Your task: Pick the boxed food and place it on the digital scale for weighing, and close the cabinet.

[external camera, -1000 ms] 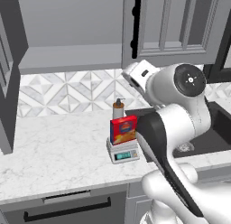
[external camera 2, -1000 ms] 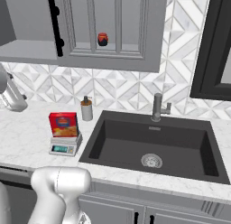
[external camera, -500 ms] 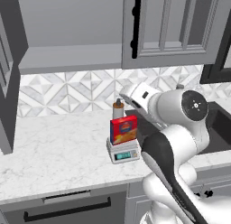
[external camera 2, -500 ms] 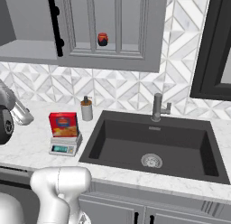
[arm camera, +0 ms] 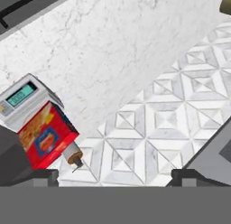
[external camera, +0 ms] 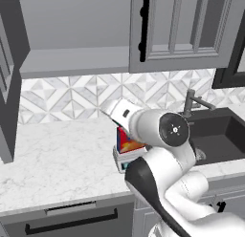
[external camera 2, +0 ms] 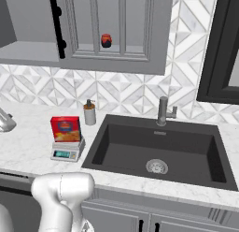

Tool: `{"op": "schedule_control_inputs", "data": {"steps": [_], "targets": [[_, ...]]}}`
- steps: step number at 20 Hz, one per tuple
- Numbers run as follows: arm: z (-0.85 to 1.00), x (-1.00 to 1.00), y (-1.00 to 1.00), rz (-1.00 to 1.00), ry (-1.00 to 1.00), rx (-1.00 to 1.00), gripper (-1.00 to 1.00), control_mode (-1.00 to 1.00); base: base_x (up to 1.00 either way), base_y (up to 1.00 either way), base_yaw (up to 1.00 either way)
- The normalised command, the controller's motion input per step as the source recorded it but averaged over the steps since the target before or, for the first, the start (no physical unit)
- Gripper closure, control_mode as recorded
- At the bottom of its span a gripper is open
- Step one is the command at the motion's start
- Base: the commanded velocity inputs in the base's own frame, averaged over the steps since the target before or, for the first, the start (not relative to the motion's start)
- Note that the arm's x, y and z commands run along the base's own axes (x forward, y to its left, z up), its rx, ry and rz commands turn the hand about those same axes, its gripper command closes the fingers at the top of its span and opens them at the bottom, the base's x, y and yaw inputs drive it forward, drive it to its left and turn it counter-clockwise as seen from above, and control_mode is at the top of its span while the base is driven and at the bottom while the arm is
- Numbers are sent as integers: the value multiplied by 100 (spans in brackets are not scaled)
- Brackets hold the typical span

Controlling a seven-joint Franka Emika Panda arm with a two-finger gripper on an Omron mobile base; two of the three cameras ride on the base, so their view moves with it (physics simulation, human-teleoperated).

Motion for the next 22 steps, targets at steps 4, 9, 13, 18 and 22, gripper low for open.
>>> {"op": "schedule_control_inputs", "data": {"steps": [4, 9, 13, 18, 22], "targets": [[-7, 0, 64, 0, -2, -5, -100, -100, 0, 0, 0], [-7, 0, 69, 0, -21, -13, -100, -100, 0, 0, 0], [-6, -32, 59, 0, -34, -9, -100, -100, 0, 0, 0], [-6, -29, 62, 0, -28, -1, -100, -100, 0, 0, 0], [0, -38, 50, 0, -22, 0, -100, -100, 0, 0, 0]]}}
